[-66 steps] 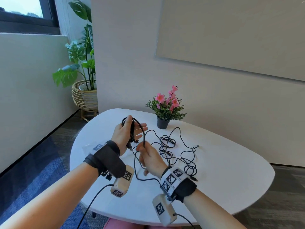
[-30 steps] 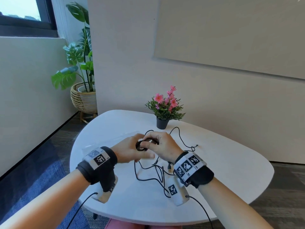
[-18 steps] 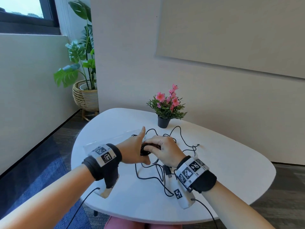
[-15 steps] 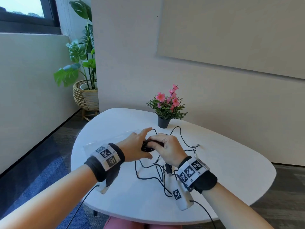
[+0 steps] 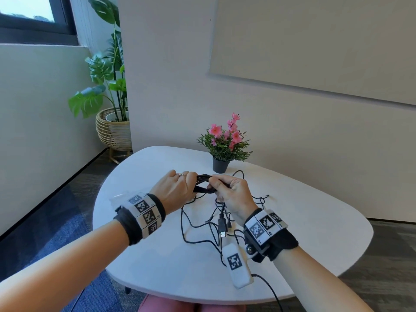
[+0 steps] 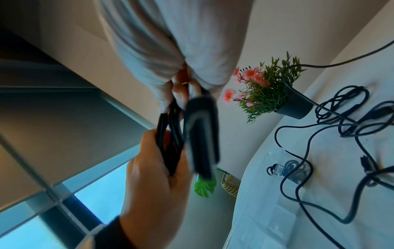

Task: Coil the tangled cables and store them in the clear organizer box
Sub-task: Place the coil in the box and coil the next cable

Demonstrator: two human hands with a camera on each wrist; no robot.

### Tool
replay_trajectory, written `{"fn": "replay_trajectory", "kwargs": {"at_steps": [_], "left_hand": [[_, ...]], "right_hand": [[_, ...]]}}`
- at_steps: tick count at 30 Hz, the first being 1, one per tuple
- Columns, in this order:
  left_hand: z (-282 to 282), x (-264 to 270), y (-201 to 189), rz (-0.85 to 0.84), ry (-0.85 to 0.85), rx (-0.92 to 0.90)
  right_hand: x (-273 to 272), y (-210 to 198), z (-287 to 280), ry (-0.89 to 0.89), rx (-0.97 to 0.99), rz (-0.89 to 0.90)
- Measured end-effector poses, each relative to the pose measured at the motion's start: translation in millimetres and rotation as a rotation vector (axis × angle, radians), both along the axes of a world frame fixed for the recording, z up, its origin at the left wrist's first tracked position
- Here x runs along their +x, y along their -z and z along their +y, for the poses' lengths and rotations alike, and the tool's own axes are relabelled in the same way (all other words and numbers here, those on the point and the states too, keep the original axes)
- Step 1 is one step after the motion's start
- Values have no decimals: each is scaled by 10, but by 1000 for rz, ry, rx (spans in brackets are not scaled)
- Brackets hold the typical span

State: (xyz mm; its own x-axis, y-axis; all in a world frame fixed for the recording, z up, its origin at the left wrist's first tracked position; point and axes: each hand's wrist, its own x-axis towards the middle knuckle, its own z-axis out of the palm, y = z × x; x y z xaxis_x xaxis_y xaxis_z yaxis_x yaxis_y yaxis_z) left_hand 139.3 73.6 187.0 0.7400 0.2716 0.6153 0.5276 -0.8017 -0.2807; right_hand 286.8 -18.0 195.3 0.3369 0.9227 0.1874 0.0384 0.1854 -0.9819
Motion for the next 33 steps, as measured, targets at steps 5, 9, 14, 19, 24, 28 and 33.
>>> {"fn": "replay_trajectory", "kwargs": {"at_steps": [5,9,14,19,24,28,33], "left_hand": [[-47,60,-79,101,-20,-123],[-77,37,-85,204,-98,-272],[-145,-48,-195,406,-149,-356],[-205,-134,-158,541,-94,-514],[-466,-83,-133,383,98,-691],[-447,64,-335,-206,153,-834],[-172,27,-369,-276,-111,-744]], "right_hand": [[21,-59,-22,-29,-45,-1],[75,-60,-82,-115,-172,-257],[397,73,-232,-70,-252,-567],[513,189,-331,-109,-308,-896],[473,36,-235,116,-238,-1291],[128,48,-110,168,-182,-1196],[-4,45,-136,158,110,-1482]]}}
